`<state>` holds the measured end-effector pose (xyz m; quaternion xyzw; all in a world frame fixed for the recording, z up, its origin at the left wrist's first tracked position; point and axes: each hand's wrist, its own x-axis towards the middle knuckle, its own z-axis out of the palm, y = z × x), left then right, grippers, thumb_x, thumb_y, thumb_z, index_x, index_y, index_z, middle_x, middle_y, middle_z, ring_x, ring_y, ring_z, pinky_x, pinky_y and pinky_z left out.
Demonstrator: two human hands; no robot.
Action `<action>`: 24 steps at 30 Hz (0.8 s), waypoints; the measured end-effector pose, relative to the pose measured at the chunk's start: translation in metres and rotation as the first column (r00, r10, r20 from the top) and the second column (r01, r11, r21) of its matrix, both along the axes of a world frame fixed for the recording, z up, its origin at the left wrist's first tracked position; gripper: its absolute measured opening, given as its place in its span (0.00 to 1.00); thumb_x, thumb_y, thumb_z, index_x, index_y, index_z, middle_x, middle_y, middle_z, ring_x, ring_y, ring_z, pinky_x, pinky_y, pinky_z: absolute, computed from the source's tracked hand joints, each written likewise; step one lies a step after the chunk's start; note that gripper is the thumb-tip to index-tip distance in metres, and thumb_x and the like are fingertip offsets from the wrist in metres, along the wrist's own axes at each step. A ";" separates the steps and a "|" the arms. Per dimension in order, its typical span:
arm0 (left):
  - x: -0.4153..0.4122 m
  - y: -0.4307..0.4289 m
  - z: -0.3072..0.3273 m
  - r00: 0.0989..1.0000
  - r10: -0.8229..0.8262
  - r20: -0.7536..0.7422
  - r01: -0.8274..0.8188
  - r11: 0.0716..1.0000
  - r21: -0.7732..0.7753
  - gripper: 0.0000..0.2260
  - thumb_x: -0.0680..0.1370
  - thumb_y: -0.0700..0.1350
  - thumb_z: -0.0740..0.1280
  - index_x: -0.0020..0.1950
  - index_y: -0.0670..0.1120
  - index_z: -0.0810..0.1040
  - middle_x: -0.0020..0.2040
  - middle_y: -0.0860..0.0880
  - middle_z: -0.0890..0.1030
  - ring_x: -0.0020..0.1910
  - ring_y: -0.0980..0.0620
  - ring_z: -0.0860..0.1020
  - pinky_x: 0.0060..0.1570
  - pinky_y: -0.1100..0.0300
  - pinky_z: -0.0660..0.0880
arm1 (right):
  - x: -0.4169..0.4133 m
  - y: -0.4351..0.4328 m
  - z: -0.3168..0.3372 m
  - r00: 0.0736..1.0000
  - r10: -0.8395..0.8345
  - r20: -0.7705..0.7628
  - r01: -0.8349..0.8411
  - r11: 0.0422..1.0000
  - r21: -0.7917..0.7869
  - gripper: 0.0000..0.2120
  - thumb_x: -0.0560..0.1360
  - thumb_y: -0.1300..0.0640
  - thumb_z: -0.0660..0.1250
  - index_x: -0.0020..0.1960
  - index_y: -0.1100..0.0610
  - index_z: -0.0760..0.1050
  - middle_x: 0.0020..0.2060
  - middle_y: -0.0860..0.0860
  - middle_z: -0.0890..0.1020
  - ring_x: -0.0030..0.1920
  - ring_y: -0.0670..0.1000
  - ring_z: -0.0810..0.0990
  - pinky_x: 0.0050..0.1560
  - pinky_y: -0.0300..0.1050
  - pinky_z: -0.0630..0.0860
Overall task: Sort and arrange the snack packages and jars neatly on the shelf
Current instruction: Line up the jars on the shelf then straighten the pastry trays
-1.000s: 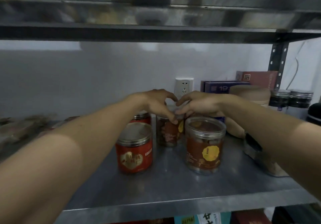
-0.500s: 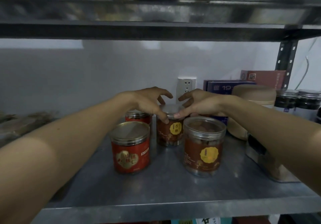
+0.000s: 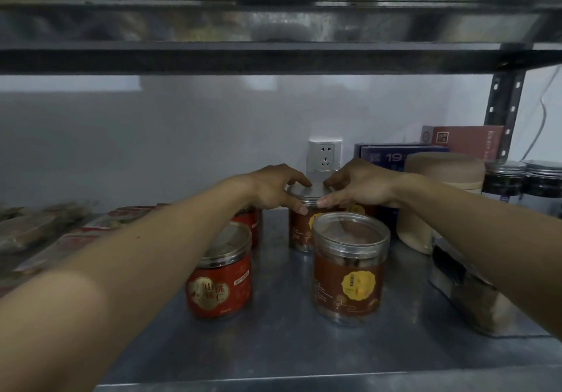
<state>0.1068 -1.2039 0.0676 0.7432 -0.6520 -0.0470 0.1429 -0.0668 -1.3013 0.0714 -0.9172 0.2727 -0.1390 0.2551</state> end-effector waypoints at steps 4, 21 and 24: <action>0.000 -0.003 -0.001 0.999 0.007 -0.033 -0.007 1.000 -0.002 0.29 0.72 0.55 0.72 0.72 0.55 0.69 0.71 0.48 0.70 0.66 0.48 0.70 0.55 0.60 0.65 | 0.002 -0.005 0.000 1.000 -0.016 0.007 0.016 1.000 0.016 0.30 0.66 0.46 0.77 0.61 0.61 0.78 0.57 0.53 0.81 0.54 0.50 0.81 0.59 0.49 0.79; -0.013 -0.002 0.000 0.973 -0.033 -0.230 0.044 0.998 0.046 0.30 0.73 0.48 0.73 0.73 0.52 0.67 0.62 0.45 0.77 0.51 0.49 0.81 0.52 0.60 0.78 | -0.012 -0.006 0.001 1.000 -0.011 -0.004 0.011 0.999 -0.051 0.23 0.69 0.44 0.73 0.57 0.57 0.82 0.55 0.50 0.83 0.51 0.45 0.82 0.56 0.41 0.77; -0.012 -0.002 -0.002 0.970 -0.029 -0.242 0.042 0.998 0.049 0.30 0.73 0.48 0.73 0.73 0.52 0.67 0.63 0.43 0.77 0.52 0.48 0.81 0.56 0.57 0.78 | -0.013 -0.006 0.000 1.000 -0.019 0.001 0.019 0.999 -0.036 0.22 0.69 0.45 0.73 0.57 0.58 0.81 0.52 0.50 0.84 0.49 0.45 0.83 0.54 0.41 0.78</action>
